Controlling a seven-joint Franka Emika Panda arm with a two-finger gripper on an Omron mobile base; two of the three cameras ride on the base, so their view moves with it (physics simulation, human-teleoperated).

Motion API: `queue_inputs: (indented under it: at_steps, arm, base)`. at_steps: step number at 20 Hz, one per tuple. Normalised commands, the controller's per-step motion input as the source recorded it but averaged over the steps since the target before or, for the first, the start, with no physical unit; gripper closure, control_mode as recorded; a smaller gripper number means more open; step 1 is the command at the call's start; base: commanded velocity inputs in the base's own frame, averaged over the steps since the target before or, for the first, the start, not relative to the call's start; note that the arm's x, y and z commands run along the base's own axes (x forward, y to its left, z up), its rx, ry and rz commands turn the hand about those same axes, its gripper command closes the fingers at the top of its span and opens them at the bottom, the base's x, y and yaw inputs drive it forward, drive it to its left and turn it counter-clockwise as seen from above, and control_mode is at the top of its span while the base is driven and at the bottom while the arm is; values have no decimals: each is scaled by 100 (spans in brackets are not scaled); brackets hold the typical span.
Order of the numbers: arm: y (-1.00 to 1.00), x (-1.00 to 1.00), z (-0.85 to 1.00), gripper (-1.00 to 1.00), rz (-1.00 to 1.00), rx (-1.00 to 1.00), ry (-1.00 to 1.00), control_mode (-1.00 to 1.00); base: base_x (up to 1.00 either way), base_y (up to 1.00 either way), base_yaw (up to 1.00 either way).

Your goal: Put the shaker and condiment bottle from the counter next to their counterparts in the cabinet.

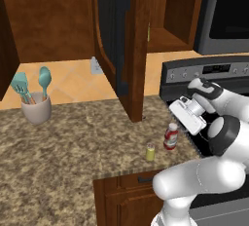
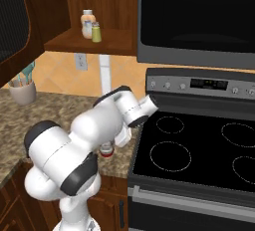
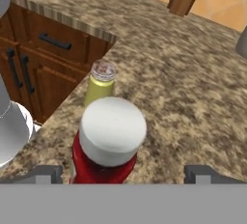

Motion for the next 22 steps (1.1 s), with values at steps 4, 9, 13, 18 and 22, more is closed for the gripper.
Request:
queue_inputs:
  at_steps: [4, 9, 13, 18, 22]
  arm:
    - [9, 1, -17, -100, 4, 0, 4, -100]
    - [5, 0, -14, -100, 4, 0, 2, -100]
    - [1, 0, -11, -100, 6, 0, 0, -100]
    - [1, 6, -13, -100, 4, 0, 5, -100]
    - [15, 12, -11, 100, 4, 0, 7, -100]
  base:
    - [0, 0, 0]
    - [0, 0, 0]
    - [0, 0, 0]
    - [0, 0, 0]
    - [0, 0, 0]
